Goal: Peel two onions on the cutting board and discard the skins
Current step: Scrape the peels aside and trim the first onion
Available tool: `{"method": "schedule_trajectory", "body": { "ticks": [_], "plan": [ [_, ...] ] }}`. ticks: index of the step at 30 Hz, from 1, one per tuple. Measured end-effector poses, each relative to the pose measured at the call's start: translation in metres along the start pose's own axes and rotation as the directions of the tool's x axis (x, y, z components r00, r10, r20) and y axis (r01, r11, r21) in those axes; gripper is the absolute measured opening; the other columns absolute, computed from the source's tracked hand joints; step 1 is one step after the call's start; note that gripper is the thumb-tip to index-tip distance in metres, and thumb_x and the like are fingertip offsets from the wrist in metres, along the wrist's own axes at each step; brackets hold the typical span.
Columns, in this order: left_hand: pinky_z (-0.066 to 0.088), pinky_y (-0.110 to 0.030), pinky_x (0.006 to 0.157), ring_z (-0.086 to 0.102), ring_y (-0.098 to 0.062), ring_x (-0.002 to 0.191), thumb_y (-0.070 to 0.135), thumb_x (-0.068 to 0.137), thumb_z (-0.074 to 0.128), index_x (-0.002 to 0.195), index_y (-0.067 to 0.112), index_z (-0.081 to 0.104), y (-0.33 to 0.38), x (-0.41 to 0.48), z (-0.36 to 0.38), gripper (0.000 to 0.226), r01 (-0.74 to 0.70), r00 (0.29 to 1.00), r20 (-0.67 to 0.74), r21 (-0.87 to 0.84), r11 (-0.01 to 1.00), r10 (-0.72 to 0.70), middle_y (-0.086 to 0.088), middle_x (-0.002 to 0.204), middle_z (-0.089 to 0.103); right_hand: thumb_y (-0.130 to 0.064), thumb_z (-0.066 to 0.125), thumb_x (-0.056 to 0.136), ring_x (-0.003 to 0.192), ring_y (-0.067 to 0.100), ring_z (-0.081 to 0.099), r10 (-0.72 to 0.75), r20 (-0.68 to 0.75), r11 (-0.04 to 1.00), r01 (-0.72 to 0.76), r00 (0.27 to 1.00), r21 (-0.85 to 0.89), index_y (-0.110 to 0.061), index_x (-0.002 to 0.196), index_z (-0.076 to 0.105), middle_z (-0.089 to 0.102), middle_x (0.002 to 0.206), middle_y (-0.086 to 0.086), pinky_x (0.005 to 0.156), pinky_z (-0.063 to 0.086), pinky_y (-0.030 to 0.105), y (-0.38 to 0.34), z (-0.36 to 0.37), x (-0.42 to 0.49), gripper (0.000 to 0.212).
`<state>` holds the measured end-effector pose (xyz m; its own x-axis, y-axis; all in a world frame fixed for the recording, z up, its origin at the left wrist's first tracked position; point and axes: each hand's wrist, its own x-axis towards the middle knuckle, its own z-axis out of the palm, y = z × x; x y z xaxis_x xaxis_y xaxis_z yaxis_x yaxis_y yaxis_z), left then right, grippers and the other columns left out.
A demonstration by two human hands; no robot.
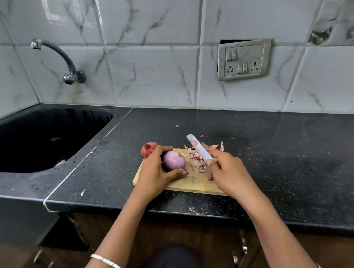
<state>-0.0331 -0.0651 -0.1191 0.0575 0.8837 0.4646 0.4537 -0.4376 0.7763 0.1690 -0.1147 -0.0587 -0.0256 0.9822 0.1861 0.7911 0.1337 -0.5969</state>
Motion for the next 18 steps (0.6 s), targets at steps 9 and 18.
{"method": "schedule_trajectory", "body": {
  "ticks": [9,18],
  "plan": [
    [0.057,-0.025,0.092,0.066,-0.008,0.11,0.04,0.057,0.092,0.12,0.017,0.055,-0.002,-0.002,0.0,0.077,0.016,1.0,-0.004,-0.097,0.995,-0.017,0.007,0.117,0.065,-0.018,0.049,0.102,0.084,0.029,0.063,-0.098,-0.24,0.94,0.01,0.966,-0.34,-0.026,0.15,0.034,0.069,0.099,0.003,0.063,0.037,0.037,-0.008,0.017,-0.015,0.051],
    [0.045,-0.011,0.094,0.06,-0.005,0.111,0.034,0.072,0.09,0.135,0.021,0.063,0.003,-0.001,0.005,0.07,-0.14,0.988,-0.048,0.085,0.986,0.145,0.013,0.12,0.064,-0.021,0.048,0.102,0.078,0.028,0.046,-0.051,-0.145,0.986,0.026,0.988,-0.164,-0.023,0.108,0.069,0.051,0.07,-0.006,0.067,0.031,0.037,-0.014,0.019,-0.015,0.022]
  ]
}}
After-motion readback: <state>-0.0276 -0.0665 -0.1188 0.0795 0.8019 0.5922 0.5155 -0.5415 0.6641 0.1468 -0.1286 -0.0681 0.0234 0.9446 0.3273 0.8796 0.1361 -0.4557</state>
